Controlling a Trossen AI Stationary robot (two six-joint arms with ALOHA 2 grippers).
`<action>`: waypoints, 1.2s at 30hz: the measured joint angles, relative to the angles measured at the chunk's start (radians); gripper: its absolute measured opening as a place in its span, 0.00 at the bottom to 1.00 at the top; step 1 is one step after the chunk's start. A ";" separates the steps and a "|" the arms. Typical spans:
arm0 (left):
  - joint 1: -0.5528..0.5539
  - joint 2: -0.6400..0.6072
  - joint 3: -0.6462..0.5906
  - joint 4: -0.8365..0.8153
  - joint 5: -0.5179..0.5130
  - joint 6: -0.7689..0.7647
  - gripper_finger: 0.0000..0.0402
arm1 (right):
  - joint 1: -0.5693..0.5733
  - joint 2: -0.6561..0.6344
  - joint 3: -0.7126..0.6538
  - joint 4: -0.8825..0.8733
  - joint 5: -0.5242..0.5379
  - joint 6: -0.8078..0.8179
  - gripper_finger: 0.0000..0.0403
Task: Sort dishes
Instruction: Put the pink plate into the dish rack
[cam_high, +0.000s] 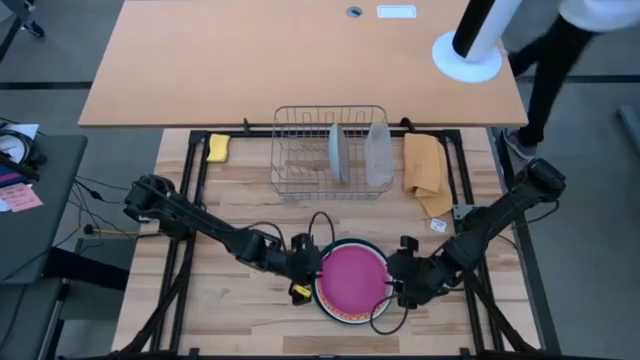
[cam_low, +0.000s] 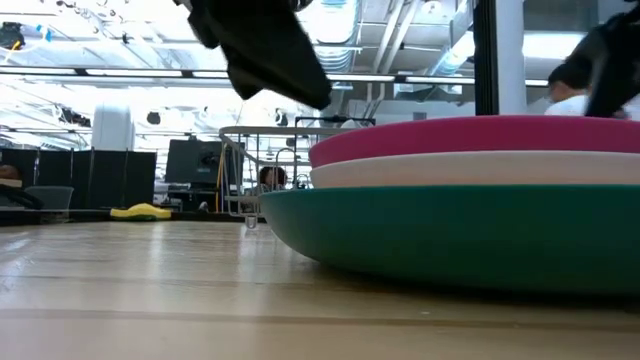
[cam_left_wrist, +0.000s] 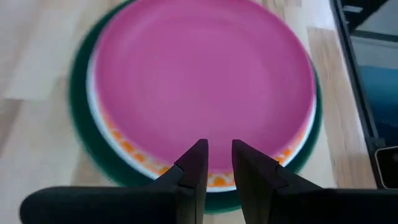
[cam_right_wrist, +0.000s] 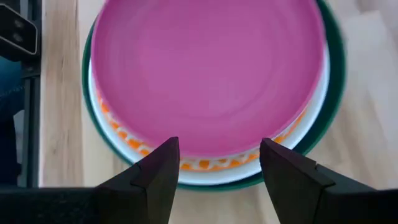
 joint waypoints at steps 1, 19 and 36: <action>-0.006 0.013 0.000 -0.003 0.000 -0.004 0.17 | 0.013 0.007 0.000 -0.001 0.009 0.024 0.55; -0.061 0.059 0.023 -0.011 -0.107 -0.085 0.17 | 0.152 0.209 0.000 0.066 0.070 0.250 0.55; 0.010 0.152 0.043 -0.041 -0.086 -0.054 0.17 | 0.059 0.115 0.000 0.046 0.078 -0.012 0.55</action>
